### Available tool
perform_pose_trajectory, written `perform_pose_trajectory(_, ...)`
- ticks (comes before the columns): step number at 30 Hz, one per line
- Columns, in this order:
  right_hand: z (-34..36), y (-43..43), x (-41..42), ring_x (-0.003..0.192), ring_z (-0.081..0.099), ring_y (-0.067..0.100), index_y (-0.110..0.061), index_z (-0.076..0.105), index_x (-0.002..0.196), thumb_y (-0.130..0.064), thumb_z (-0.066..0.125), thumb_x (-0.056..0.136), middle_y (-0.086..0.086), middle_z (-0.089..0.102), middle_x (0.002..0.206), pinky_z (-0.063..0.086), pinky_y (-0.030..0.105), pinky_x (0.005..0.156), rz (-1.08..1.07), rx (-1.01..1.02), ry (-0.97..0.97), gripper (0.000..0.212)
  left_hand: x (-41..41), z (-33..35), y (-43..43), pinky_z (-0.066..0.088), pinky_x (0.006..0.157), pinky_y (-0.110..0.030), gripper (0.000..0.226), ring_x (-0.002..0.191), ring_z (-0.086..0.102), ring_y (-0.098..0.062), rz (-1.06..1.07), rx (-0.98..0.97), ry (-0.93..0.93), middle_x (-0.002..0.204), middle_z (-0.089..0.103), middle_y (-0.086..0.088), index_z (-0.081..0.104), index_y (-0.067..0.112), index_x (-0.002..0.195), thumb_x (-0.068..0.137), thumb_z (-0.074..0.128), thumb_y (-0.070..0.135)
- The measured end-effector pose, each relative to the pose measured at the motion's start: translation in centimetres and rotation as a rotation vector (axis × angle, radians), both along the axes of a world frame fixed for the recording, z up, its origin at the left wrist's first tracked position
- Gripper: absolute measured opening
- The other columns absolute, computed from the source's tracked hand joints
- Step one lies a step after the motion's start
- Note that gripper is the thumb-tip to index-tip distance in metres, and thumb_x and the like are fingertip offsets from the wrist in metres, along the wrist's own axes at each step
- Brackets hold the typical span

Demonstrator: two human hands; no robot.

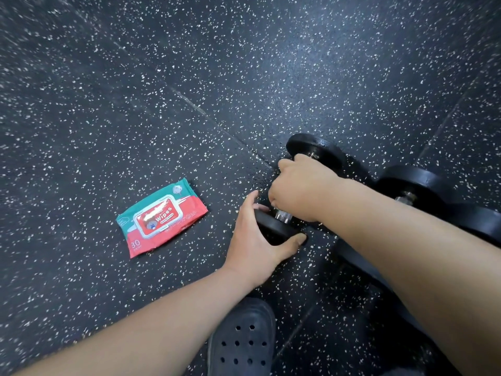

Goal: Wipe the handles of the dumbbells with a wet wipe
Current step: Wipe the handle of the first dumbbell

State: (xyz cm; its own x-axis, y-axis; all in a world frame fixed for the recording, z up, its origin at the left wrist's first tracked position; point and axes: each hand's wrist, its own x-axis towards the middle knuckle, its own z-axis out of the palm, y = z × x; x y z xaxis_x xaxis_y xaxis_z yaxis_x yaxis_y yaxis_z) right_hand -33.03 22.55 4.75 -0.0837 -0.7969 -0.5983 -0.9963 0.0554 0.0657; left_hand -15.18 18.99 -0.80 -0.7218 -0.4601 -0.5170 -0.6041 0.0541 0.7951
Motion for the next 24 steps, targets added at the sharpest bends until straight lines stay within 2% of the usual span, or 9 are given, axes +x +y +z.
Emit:
perform_pose_trajectory(2,0.1,-0.5,0.0,0.109,0.048,0.021,-0.035,0.067,0.107,-0.035,0.053,0.106,-0.013,0.039,0.078,0.03,0.038,0.079,0.006,0.017,-0.002,0.014,0.0,0.0,0.1,0.04,0.117,-0.037,0.127,0.132,0.049,-0.005,0.007,0.003,0.001,0.138,0.048,0.022,0.015,0.043,0.16,0.058,0.085,0.074)
perform_pose_trajectory(6,0.3,0.1,-0.4,0.095,0.036,0.017,-0.036,0.066,0.088,-0.033,0.062,0.097,-0.013,0.044,0.07,0.025,0.036,0.076,-0.042,-0.065,-0.032,0.01,0.0,-0.2,0.2,0.039,0.117,-0.036,0.128,0.133,0.048,-0.005,0.011,-0.007,0.005,0.137,0.048,0.021,0.017,0.04,0.159,0.057,0.085,0.074)
perform_pose_trajectory(8,0.4,0.6,-0.6,0.095,0.034,0.015,-0.042,0.07,0.097,-0.038,0.064,0.096,-0.015,0.051,0.073,0.025,0.036,0.075,-0.066,-0.079,-0.057,0.007,0.0,-0.3,0.3,0.038,0.117,-0.035,0.127,0.133,0.048,-0.005,0.012,-0.017,0.009,0.137,0.048,0.02,0.018,0.038,0.159,0.057,0.085,0.074)
perform_pose_trajectory(10,0.5,1.0,-0.6,0.096,0.037,0.015,-0.041,0.069,0.098,-0.037,0.065,0.097,-0.015,0.05,0.072,0.025,0.036,0.075,-0.027,-0.062,-0.02,0.006,0.0,-0.3,0.4,0.038,0.118,-0.035,0.128,0.134,0.047,-0.005,0.011,-0.024,0.013,0.137,0.048,0.02,0.018,0.036,0.16,0.057,0.084,0.074)
perform_pose_trajectory(13,0.5,0.2,0.3,0.109,0.046,0.02,-0.032,0.062,0.096,-0.029,0.06,0.1,-0.013,0.039,0.073,0.026,0.037,0.079,0.049,0.016,0.032,0.006,0.0,-0.2,0.5,0.037,0.119,-0.037,0.127,0.136,0.046,-0.005,0.015,-0.018,0.017,0.139,0.048,0.019,0.019,0.038,0.159,0.057,0.085,0.073)
perform_pose_trajectory(17,0.6,-0.9,0.5,0.111,0.047,0.021,-0.03,0.053,0.088,-0.028,0.059,0.1,-0.012,0.051,0.084,0.03,0.038,0.082,0.002,0.071,0.019,0.014,0.0,-0.3,0.3,0.04,0.118,-0.041,0.125,0.136,0.049,-0.009,0.021,-0.005,0.014,0.14,0.049,0.019,0.021,0.041,0.158,0.056,0.087,0.073)
perform_pose_trajectory(20,0.3,0.4,0.1,0.099,0.041,0.018,-0.034,0.064,0.088,-0.033,0.063,0.098,-0.015,0.057,0.08,0.029,0.037,0.077,-0.052,-0.056,-0.014,0.01,0.0,-0.4,0.3,0.038,0.118,-0.039,0.127,0.136,0.047,-0.007,0.018,-0.012,0.013,0.137,0.049,0.021,0.02,0.038,0.159,0.056,0.085,0.074)
perform_pose_trajectory(22,-0.3,2.1,0.2,0.097,0.041,0.017,-0.043,0.071,0.096,-0.041,0.059,0.101,-0.017,0.068,0.09,0.027,0.036,0.076,-0.125,-0.206,-0.062,0.014,0.0,-0.4,0.4,0.038,0.118,-0.036,0.127,0.134,0.047,-0.006,0.016,-0.019,0.016,0.135,0.049,0.021,0.02,0.037,0.16,0.057,0.084,0.074)
perform_pose_trajectory(24,-1.2,4.2,0.7,0.091,0.042,0.018,-0.037,0.069,0.082,-0.039,0.061,0.1,-0.015,0.072,0.089,0.035,0.033,0.078,-0.225,-0.39,-0.145,0.021,0.0,-0.3,0.5,0.038,0.117,-0.034,0.126,0.133,0.047,-0.005,0.014,-0.028,0.023,0.134,0.049,0.02,0.021,0.035,0.159,0.057,0.084,0.073)
